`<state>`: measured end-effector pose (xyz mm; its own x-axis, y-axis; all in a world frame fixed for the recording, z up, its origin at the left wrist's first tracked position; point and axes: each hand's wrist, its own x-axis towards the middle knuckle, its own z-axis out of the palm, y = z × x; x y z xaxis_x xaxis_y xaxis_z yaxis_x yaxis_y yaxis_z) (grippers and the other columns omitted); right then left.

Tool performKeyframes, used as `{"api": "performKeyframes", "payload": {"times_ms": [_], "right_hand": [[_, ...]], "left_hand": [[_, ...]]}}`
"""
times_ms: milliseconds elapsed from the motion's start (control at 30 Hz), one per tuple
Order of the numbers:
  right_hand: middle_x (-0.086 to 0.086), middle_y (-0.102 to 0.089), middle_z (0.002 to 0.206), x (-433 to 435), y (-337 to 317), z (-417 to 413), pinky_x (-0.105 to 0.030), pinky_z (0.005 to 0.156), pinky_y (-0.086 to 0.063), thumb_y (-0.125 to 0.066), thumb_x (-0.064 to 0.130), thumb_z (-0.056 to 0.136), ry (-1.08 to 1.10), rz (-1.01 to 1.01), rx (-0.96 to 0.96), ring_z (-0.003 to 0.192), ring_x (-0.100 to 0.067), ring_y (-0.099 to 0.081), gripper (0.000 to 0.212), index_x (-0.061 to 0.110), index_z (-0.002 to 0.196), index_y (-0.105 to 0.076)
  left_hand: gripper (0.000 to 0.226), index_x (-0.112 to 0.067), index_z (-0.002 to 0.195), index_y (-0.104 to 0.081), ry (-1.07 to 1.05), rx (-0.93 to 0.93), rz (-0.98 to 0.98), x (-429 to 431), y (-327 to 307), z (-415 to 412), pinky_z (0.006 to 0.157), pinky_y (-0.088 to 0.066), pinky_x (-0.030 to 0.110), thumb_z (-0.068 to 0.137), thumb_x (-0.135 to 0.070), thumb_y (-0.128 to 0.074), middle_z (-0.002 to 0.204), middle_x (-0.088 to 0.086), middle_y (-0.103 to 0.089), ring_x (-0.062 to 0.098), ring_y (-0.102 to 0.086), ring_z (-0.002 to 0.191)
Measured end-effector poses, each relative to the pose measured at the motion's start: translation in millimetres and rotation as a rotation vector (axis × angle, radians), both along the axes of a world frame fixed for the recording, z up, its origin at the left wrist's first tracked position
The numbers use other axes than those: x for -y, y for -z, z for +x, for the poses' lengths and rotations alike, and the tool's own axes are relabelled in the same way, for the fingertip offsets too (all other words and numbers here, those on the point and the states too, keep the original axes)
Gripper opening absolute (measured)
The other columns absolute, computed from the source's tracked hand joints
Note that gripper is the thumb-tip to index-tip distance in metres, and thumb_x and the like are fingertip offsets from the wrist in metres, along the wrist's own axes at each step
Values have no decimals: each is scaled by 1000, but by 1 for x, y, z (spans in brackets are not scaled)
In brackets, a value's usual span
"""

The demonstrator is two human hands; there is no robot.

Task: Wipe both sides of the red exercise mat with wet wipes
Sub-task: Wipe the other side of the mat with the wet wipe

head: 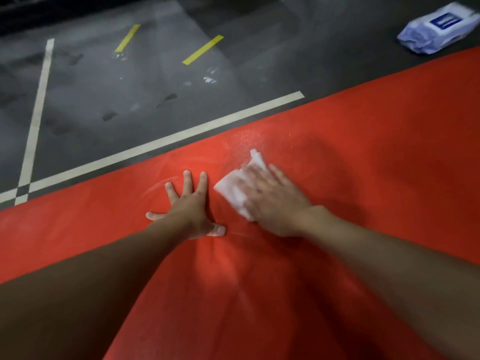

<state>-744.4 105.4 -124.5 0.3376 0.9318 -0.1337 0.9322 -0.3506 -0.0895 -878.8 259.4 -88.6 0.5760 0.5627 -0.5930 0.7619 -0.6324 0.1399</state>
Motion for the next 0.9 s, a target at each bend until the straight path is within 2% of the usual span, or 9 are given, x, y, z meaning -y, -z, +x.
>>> {"api": "performKeyframes", "payload": {"times_ms": [100,167,267,367,433,500,600,767,900], "right_hand": [[-11,4,166,2,-3,6,-46,122,5,-23,44,100,288,-13,4,152,-23,9,64,22,158,-5],[-18,1,165,-3,3,-28,-48,122,3,-23,47,97,239,33,-6,152,-29,5,68,19,158,-9],[-12,8,165,14,3,-33,-47,122,4,-6,45,94,-13,-20,6,152,-24,11,68,22,158,-3],[-5,10,166,24,-4,1,-46,122,7,-13,44,101,207,-31,-21,151,-18,16,61,25,158,1],[-9,8,166,19,-1,-15,-46,122,6,-16,44,101,320,18,-21,152,-22,13,62,22,158,-3],[-14,5,165,18,2,-43,-46,122,6,-10,43,99,215,38,-48,152,-25,10,64,21,158,-6],[-6,11,166,34,-2,-31,-44,121,10,-7,45,99,50,-20,-53,151,-18,17,62,26,158,-1],[-12,7,166,34,-2,-36,-47,122,7,-16,45,101,290,8,-14,152,-24,13,63,21,158,-3],[-8,9,166,48,1,-52,-46,121,9,-2,47,94,19,-29,-53,151,-20,16,67,26,158,0]], "left_hand": [[140,-49,145,23,1,-6,-2,0,0,0,93,-11,87,60,-51,-88,153,-16,37,33,30,144],[140,-48,146,23,3,-1,-5,-1,1,1,93,-11,87,60,-51,-88,153,-16,37,33,30,144],[139,-48,147,22,-1,1,1,0,-1,0,93,-12,86,61,-50,-88,154,-16,37,33,29,145],[140,-49,146,22,4,-1,3,1,0,-1,93,-12,86,60,-50,-88,154,-16,36,33,29,144],[140,-48,146,23,5,2,2,-1,0,0,93,-12,87,60,-51,-88,154,-16,36,34,29,144],[140,-47,146,23,4,6,1,-1,0,1,93,-13,86,61,-50,-88,154,-15,36,34,29,144],[139,-48,146,22,4,7,5,-1,1,0,94,-12,86,61,-49,-88,155,-15,35,33,28,145],[140,-46,147,22,0,13,17,0,1,0,93,-12,86,61,-50,-88,156,-13,34,35,27,145],[136,-43,150,20,-2,10,44,6,-5,1,96,-15,85,64,-48,-87,158,-11,31,35,24,146]]}}
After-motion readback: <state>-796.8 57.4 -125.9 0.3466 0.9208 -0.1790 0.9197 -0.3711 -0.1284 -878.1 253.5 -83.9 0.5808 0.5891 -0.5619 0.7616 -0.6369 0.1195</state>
